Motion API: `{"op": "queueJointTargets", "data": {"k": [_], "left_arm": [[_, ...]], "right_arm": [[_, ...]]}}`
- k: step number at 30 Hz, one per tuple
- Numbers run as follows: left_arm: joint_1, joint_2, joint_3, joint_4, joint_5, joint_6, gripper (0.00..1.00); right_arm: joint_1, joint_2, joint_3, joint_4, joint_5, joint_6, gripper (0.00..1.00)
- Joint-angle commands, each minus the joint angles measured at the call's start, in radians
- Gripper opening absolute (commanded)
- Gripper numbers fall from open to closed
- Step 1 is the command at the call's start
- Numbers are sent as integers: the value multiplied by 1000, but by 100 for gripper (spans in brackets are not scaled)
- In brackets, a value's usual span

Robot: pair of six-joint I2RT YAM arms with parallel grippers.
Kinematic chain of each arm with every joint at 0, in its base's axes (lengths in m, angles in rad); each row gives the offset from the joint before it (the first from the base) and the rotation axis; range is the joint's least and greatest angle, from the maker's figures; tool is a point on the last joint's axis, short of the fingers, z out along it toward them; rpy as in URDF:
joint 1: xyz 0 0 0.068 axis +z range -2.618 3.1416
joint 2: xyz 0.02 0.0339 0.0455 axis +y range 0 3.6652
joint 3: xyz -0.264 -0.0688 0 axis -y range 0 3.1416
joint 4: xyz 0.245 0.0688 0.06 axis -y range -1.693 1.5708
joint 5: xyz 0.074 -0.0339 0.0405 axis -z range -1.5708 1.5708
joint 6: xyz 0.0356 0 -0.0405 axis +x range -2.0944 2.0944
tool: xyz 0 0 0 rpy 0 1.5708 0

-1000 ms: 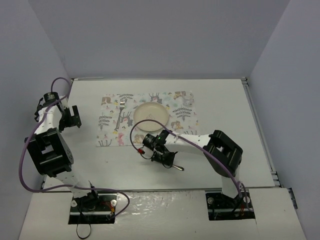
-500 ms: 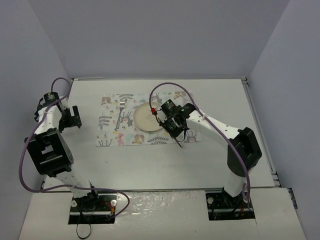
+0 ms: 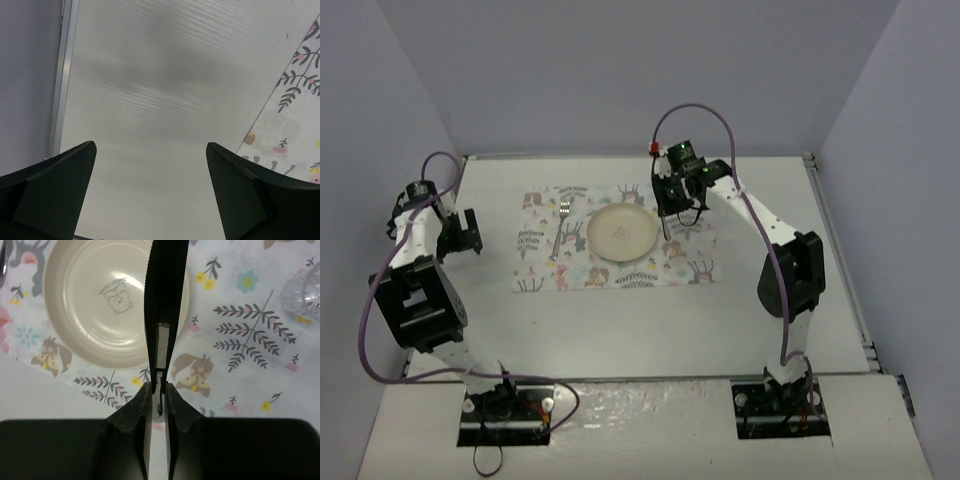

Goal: Set the dinner table for one person

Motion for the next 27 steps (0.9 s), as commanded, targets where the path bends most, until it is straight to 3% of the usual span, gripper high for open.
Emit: {"op": "queueJointTargets", "data": {"k": [1,27], "left_arm": [[10,-63,45,-12,-15,9,90],[10,20,33,32,-20,8,90]], "right_arm": [[-64,80,66,50,-49,118,0],[-142,249,0,99,-5,112,0]]}}
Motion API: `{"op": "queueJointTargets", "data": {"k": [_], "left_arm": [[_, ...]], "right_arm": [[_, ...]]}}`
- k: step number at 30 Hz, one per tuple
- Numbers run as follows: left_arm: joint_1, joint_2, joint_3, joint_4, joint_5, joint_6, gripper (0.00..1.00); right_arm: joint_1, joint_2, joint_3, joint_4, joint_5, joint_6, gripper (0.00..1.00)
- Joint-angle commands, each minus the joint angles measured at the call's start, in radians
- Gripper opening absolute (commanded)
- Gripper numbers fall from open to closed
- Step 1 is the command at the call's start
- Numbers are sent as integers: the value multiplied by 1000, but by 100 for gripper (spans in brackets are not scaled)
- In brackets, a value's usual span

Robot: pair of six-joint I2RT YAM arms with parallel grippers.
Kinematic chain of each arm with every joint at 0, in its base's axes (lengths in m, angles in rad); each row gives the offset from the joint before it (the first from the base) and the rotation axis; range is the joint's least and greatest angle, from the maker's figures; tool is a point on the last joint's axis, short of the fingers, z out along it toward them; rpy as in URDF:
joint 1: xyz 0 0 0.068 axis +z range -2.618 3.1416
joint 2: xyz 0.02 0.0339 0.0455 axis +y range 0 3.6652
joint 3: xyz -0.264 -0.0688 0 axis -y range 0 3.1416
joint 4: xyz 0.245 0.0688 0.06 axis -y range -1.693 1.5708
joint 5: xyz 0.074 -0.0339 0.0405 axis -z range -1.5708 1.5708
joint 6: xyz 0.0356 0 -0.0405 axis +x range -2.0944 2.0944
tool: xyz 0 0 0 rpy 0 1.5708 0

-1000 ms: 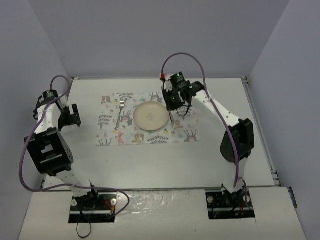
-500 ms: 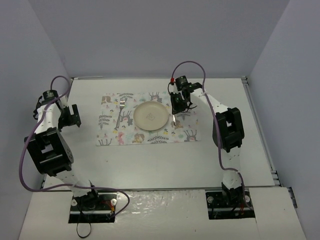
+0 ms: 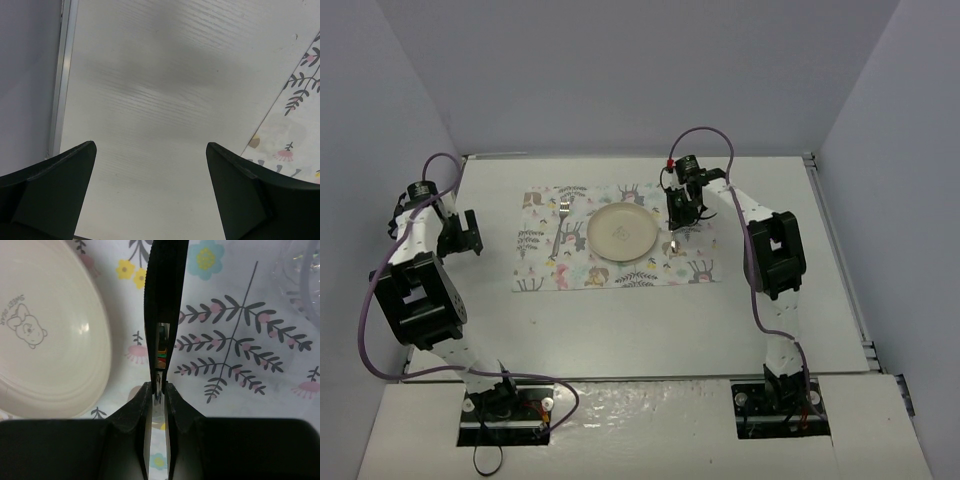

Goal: Set the dinner table for one person

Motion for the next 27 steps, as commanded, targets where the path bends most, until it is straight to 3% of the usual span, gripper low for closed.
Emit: {"op": "queueJointTargets", "data": {"k": [1,8,10,12,19,23,27], "left_arm": [[10,-1,34,28,-7,7,90],[8,10,29,42,-4,9,90],[8,8,27,47,-5,9,90],[8,5,26,53,-3,9,90],[5,7,47,58,22,7,90],[-1,-13,61,60,42,6,90],[-9,-74,61,78,95,11,90]], "right_arm": [[-18,-5,-3,27,24,0,0],[-35,44,46,27,5,-36,3],[-38,46,57,28,8,-54,19],[-35,40,65,27,13,-79,43],[-35,-6,75,28,22,-113,51],[-28,-71,89,15,-83,-174,62],[-4,-192,153,-20,-56,-248,75]]}}
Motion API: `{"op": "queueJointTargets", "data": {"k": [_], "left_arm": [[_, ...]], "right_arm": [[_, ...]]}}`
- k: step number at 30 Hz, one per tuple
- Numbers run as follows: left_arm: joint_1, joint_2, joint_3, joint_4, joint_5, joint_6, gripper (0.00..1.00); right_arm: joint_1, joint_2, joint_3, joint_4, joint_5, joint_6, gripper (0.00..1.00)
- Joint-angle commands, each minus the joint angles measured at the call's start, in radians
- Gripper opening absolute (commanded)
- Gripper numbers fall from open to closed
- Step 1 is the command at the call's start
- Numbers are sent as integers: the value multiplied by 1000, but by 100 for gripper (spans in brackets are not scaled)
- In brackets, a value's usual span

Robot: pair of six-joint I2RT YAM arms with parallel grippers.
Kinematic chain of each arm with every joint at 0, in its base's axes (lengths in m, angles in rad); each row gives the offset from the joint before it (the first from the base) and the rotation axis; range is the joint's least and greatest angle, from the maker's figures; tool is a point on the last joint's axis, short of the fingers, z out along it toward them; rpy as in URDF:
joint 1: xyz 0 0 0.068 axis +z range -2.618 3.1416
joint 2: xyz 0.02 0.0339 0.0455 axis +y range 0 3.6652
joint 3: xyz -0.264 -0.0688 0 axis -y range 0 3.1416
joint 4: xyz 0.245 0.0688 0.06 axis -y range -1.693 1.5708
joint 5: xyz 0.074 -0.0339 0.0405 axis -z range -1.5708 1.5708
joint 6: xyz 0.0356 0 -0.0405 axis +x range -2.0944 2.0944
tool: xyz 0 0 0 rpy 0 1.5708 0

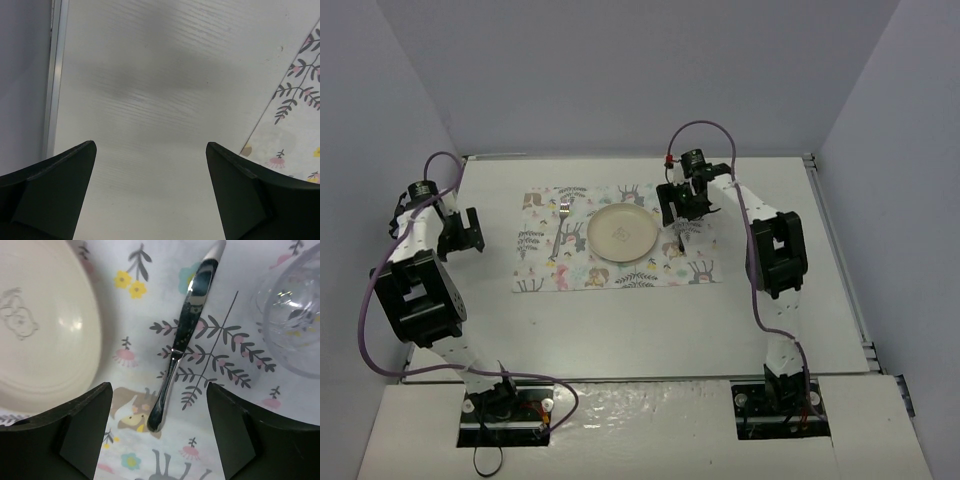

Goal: Set the dinner table for one person

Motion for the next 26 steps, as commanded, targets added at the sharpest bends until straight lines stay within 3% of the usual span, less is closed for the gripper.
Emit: {"op": "queueJointTargets", "data": {"k": [1,4,7,9,16,24,26], "left_arm": [[-11,-115,52,49,76,25,90],[-19,-197,43,64,113,52,90],[-18,-281,36,85,131,52,90],[-19,-332,21,107,136,46,90],[-22,-580,-148,306,148,-32,90],[-27,-688,-303,397,100,0,90],[-29,-699,-338,410,101,5,90]], "right_arm": [[30,-266,114,-11,32,-127,83],[37,-361,124,1,179,-179,99],[33,-463,74,34,424,-225,100],[30,-500,57,45,488,-243,100],[-13,-763,-298,237,537,-270,100],[-95,-1042,-657,515,602,-312,100],[-152,-1075,-689,519,534,-290,99]]}}
